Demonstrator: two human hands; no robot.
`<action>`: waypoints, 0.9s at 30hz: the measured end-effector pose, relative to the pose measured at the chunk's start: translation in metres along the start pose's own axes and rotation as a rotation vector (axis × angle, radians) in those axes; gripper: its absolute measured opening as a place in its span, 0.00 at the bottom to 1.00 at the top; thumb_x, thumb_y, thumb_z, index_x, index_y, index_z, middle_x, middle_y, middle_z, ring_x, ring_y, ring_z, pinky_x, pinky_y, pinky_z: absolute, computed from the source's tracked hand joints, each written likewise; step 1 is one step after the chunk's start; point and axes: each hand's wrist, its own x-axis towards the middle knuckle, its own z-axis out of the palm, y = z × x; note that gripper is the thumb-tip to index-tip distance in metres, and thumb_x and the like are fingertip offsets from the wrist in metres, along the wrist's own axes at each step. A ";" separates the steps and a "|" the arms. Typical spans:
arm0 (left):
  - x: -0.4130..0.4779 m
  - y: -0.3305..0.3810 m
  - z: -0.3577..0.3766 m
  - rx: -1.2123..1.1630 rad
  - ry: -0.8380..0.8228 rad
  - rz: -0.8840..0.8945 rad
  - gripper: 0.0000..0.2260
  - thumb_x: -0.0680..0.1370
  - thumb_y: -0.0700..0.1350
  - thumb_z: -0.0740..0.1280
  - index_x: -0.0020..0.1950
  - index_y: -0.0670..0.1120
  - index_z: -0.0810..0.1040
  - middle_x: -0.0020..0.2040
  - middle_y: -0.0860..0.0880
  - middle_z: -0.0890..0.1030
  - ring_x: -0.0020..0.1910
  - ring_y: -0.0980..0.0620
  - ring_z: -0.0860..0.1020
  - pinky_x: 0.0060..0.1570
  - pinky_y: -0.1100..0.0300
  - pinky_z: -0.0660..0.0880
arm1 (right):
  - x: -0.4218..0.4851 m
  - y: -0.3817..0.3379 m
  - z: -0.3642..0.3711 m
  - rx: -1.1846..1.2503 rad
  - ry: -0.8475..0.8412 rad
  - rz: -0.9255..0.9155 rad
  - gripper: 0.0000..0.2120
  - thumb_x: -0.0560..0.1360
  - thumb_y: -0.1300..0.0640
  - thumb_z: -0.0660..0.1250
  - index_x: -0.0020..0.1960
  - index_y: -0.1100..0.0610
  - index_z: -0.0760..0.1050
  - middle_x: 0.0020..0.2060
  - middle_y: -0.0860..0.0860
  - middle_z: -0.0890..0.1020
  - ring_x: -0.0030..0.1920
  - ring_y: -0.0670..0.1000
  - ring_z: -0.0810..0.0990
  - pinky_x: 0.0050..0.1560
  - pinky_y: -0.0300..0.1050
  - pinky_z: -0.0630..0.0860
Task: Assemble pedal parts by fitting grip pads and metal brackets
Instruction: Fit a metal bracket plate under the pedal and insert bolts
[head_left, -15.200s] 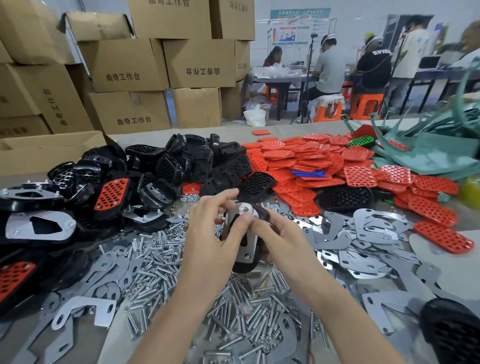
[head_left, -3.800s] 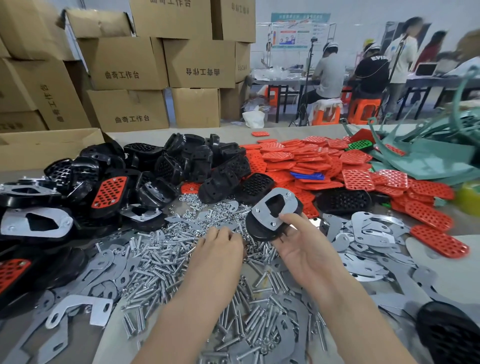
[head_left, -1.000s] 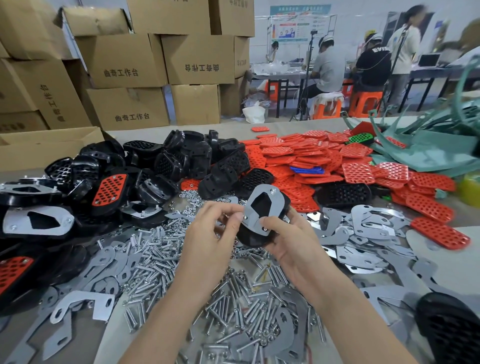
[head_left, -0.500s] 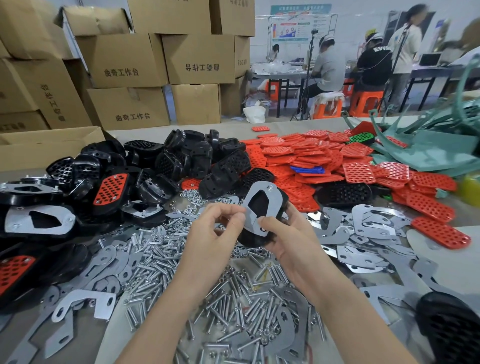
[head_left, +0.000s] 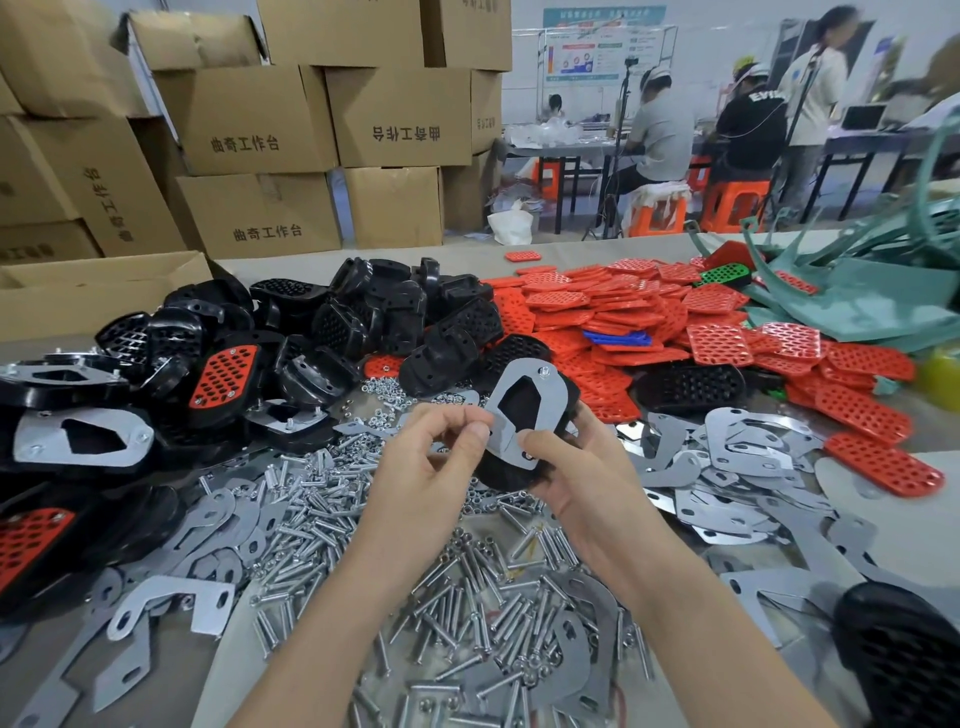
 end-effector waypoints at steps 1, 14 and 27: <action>0.000 0.000 0.000 0.004 0.002 -0.002 0.07 0.82 0.44 0.66 0.51 0.54 0.83 0.50 0.49 0.81 0.43 0.60 0.78 0.43 0.66 0.73 | 0.000 0.000 0.000 -0.002 -0.001 -0.002 0.23 0.72 0.66 0.70 0.66 0.58 0.76 0.56 0.59 0.86 0.55 0.58 0.86 0.52 0.50 0.84; -0.001 -0.004 0.005 0.035 0.022 0.004 0.06 0.82 0.48 0.66 0.51 0.57 0.82 0.48 0.57 0.82 0.49 0.58 0.80 0.52 0.56 0.78 | 0.000 0.003 0.000 -0.039 0.016 -0.024 0.23 0.70 0.63 0.71 0.64 0.53 0.78 0.55 0.56 0.87 0.56 0.58 0.86 0.58 0.56 0.83; -0.002 -0.012 0.008 0.114 0.066 0.121 0.10 0.80 0.58 0.66 0.60 0.64 0.72 0.56 0.65 0.76 0.59 0.61 0.76 0.53 0.67 0.72 | 0.001 0.002 0.003 0.090 -0.041 0.015 0.22 0.72 0.67 0.69 0.65 0.57 0.77 0.56 0.60 0.86 0.56 0.59 0.87 0.50 0.49 0.84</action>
